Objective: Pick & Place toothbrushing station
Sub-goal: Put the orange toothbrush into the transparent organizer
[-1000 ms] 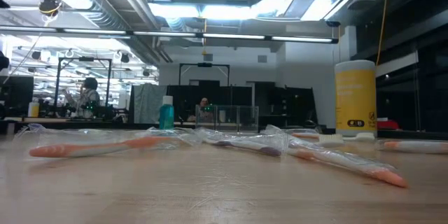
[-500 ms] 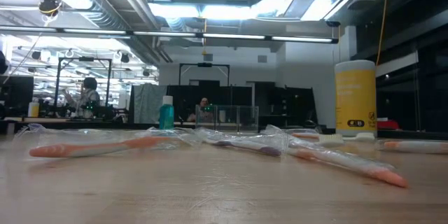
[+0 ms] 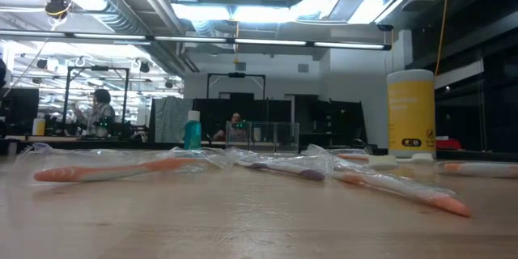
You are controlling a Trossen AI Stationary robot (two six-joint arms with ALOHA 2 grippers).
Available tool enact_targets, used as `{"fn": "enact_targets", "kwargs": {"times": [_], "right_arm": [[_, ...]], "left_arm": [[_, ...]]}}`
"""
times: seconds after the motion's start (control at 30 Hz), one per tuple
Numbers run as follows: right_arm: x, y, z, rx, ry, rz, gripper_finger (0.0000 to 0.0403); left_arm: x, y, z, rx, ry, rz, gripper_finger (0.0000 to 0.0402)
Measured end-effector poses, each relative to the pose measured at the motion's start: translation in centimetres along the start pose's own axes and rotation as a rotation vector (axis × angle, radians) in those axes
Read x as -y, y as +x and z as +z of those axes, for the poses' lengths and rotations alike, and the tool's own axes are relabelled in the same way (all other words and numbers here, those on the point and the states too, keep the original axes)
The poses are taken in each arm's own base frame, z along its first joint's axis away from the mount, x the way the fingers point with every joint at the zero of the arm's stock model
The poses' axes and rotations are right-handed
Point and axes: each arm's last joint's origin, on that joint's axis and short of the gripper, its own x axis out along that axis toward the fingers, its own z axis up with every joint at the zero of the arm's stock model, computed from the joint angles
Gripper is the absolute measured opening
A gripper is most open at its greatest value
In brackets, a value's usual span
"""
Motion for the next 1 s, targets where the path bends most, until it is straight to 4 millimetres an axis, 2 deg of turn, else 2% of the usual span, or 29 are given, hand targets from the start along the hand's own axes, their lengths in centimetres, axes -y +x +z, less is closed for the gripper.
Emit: {"fn": "enact_targets", "kwargs": {"times": [0.13, 0.27, 0.47, 0.6, 0.77, 1.0], "right_arm": [[0.0, 6.0, -0.6, -0.120, 0.110, -0.143, 0.0077], [0.8, 11.7, -2.1, -0.264, 0.050, -0.266, 0.0077], [2.0, 17.5, -3.6, -0.345, -0.019, -0.208, 0.0077], [3.7, 19.5, -4.3, -0.369, -0.048, -0.249, 0.0077], [6.1, 21.0, -4.8, -0.372, -0.195, -0.380, 0.0077], [6.9, 22.3, -5.2, -0.341, -0.291, -0.389, 0.0077]], "left_arm": [[0.2, 0.7, -0.6, -0.022, -0.017, 0.078, 0.0216], [0.4, 1.1, -0.8, -0.036, -0.011, 0.095, 0.0216], [0.7, 1.1, -1.0, -0.079, 0.055, 0.007, 0.0216], [0.8, 1.2, -1.0, -0.084, 0.145, -0.009, 0.0216], [1.5, 1.3, -1.2, -0.096, 0.201, -0.059, 0.0216], [2.3, 2.3, -3.0, -0.123, 0.157, -0.168, 0.0216]]}}
